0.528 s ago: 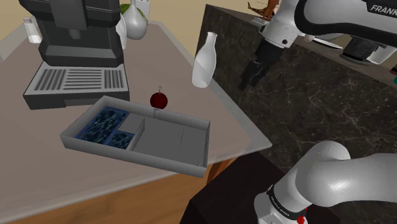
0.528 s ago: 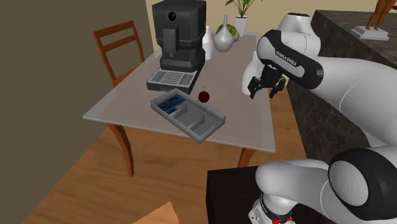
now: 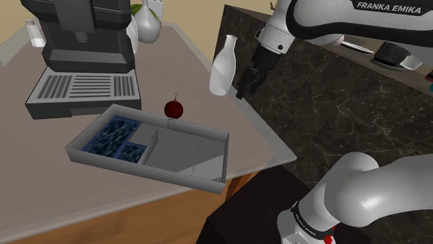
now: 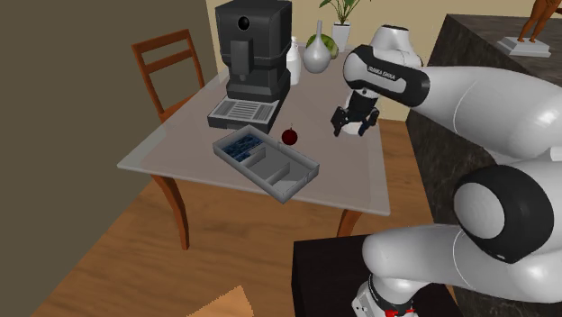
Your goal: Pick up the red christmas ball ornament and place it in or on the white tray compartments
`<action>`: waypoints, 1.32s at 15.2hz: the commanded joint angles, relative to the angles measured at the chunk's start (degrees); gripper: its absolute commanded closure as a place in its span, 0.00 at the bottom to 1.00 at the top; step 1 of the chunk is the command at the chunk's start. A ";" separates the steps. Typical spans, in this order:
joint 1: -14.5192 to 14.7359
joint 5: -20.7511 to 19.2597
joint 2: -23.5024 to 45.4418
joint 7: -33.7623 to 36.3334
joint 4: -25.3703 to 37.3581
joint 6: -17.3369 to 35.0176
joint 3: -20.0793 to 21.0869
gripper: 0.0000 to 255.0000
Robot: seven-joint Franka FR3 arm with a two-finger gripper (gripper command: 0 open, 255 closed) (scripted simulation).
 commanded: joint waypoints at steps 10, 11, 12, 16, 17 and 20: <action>6.01 7.92 20.31 -4.31 11.93 8.01 2.57 0.00; 6.47 8.56 22.16 -4.71 13.35 8.42 2.85 0.00; 6.91 9.18 24.01 -5.10 14.84 8.77 3.15 0.00; 8.41 11.26 30.79 -6.42 20.78 9.62 4.35 0.00; 8.50 11.34 30.99 -6.46 20.28 10.35 4.48 0.00; 8.82 11.60 31.65 -6.59 18.85 12.52 4.83 0.00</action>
